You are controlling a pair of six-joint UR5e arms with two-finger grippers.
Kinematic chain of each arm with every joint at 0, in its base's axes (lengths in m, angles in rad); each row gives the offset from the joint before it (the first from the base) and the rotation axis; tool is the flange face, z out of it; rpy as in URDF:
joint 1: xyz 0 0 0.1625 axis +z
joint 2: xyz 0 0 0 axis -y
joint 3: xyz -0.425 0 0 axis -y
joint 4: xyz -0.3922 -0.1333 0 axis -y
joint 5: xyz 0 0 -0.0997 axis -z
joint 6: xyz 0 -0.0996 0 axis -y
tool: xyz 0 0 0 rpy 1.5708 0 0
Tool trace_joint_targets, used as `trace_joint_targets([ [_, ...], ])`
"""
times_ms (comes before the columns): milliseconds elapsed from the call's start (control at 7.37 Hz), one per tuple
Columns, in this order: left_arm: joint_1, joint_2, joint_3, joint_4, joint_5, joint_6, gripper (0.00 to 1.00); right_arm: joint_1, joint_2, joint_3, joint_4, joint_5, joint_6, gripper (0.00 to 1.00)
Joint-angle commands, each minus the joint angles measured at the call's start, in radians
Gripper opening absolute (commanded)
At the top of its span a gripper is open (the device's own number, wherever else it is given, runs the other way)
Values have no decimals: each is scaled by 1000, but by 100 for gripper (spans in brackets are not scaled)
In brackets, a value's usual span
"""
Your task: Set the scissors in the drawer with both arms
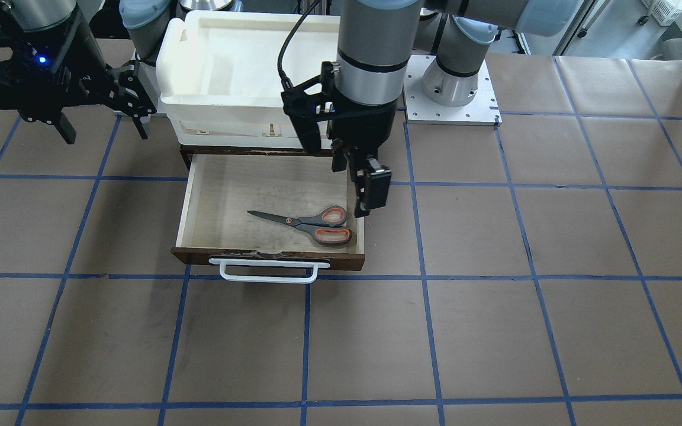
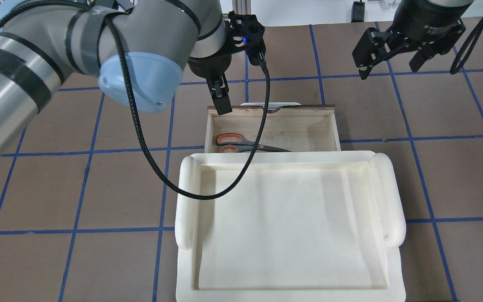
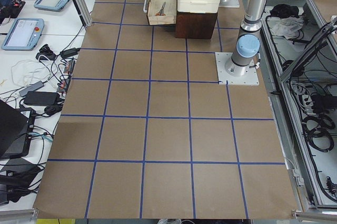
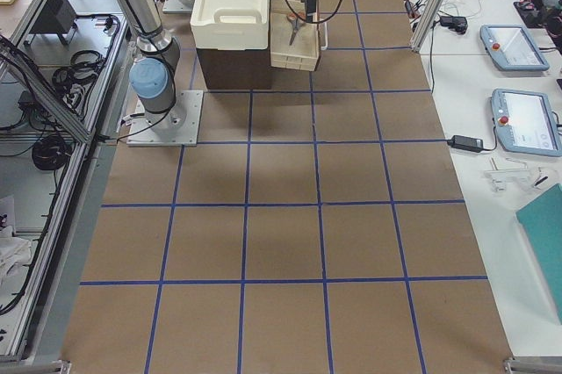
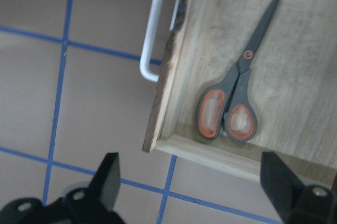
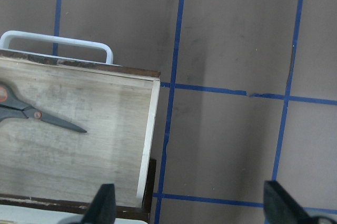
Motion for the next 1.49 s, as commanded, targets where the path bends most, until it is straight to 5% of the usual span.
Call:
trace_joint_targets([
  [0,115,56,0,-14,12,-393,100,12,-70,4,35,42,15,100],
  [271,174,81,-9,-99,5,-693,100,6,-66,49,90,-11,-1,100],
  [679,298,112,-23,-129,-6,-767,100,0,-24,52,61,-41,5,100],
  [1357,349,131,-89,-143,-1,-821,100,0,-107,32,6,-36,9,100],
])
